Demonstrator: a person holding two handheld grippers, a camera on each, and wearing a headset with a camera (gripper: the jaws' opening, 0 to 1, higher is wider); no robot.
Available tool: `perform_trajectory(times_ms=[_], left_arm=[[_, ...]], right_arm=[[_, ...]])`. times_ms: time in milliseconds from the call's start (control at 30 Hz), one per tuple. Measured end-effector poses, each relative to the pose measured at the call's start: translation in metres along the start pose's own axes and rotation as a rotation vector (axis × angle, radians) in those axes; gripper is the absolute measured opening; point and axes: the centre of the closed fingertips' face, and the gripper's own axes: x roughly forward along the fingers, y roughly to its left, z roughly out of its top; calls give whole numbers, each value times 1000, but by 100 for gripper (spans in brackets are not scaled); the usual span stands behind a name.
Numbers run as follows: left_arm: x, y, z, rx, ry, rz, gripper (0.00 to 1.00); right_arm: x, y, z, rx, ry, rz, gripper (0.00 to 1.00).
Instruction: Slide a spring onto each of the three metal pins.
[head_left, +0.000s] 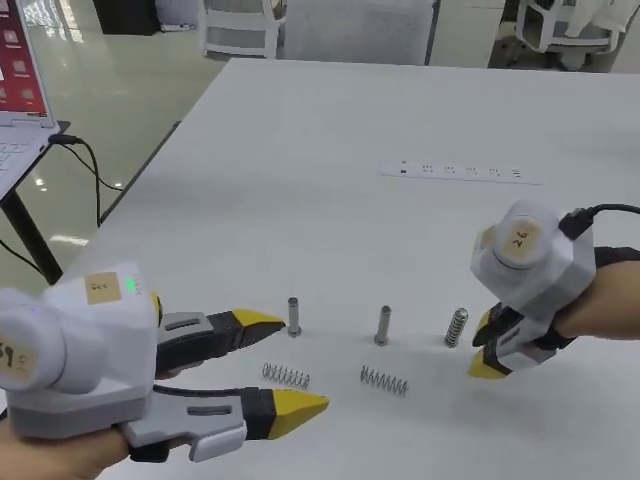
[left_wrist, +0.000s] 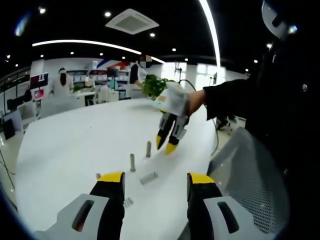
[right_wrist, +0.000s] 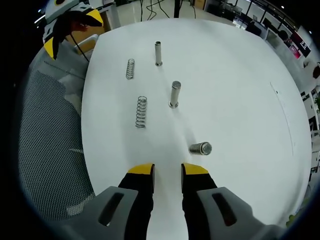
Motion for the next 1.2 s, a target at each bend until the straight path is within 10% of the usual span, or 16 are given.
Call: perform_trajectory(times_ms=[633,1200], left_arm=[[3,-2,3,12,-1,-13,43],[4,-1,2,8,-2,-15,41]], right_arm=[[22,39,48,-86,-47,70,17],[45,40,51,-87,-12,86,13]])
